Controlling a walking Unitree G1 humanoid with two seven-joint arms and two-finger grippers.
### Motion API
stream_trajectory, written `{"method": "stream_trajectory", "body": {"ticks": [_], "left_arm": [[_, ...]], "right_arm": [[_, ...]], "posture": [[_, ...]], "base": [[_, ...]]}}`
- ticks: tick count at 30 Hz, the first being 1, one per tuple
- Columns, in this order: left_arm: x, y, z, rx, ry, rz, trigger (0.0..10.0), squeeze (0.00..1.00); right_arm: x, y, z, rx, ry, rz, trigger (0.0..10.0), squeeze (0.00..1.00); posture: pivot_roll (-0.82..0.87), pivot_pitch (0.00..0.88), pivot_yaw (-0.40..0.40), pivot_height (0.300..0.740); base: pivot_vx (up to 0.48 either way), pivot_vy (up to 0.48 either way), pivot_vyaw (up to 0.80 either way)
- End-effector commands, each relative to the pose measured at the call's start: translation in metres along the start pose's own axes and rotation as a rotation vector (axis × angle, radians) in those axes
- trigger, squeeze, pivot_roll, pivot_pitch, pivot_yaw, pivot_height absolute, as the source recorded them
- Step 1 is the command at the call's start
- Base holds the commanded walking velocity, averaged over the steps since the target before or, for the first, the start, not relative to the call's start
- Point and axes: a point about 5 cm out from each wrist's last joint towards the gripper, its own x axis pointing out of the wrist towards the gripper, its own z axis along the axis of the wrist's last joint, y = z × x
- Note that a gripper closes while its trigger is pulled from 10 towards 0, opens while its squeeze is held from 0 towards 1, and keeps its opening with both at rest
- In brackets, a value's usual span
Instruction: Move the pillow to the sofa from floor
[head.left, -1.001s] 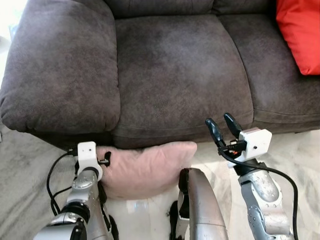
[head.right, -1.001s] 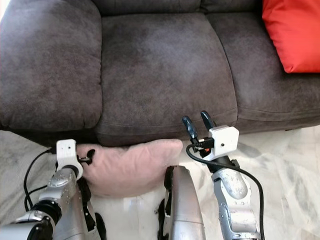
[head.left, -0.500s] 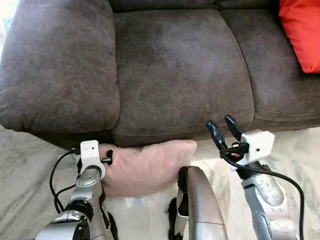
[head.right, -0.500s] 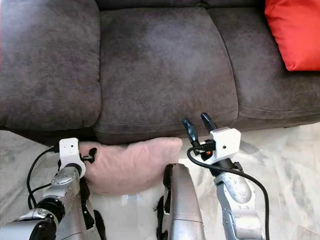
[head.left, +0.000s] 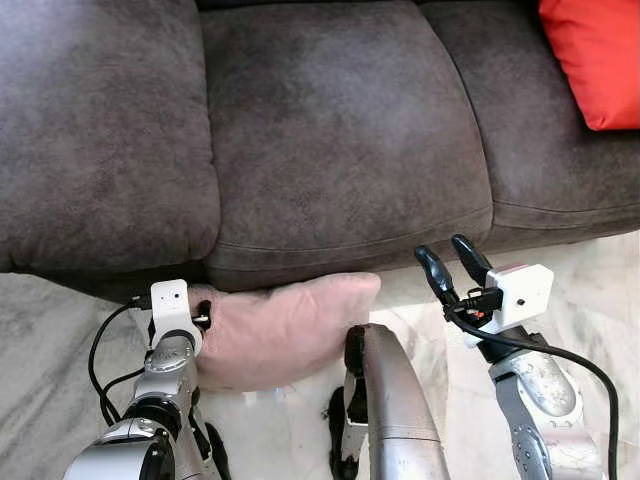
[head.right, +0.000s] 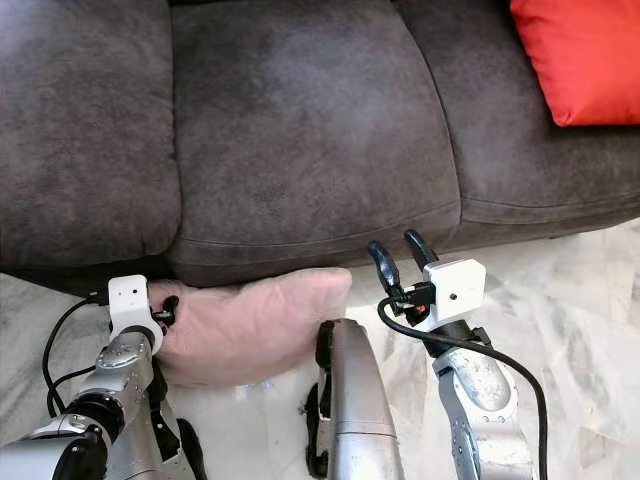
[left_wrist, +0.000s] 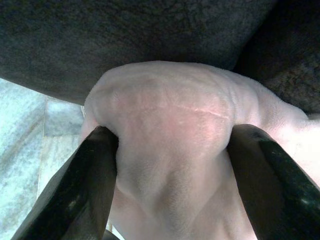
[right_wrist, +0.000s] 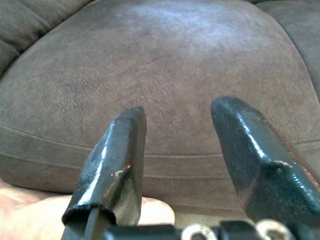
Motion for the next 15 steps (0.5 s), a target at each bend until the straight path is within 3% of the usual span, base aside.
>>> {"method": "stream_trajectory", "body": {"ticks": [1, 15], "left_arm": [[-0.0058, 0.0043, -0.0206, -0.006, 0.071, 0.012, 0.0, 0.0], [-0.0053, 0.0048, -0.0179, -0.023, 0.053, 0.016, 0.0, 0.0]], "right_arm": [[-0.0049, -0.0028, 0.0002, -0.009, 0.012, -0.008, 10.0, 0.0], [-0.0021, -0.0028, -0.0013, -0.007, 0.014, -0.013, 10.0, 0.0]], "posture": [[-0.22, 0.42, -0.161, 0.532], [-0.2, 0.405, -0.148, 0.532]], "base": [[0.0, 0.0, 0.0], [0.0, 0.0, 0.0]]}}
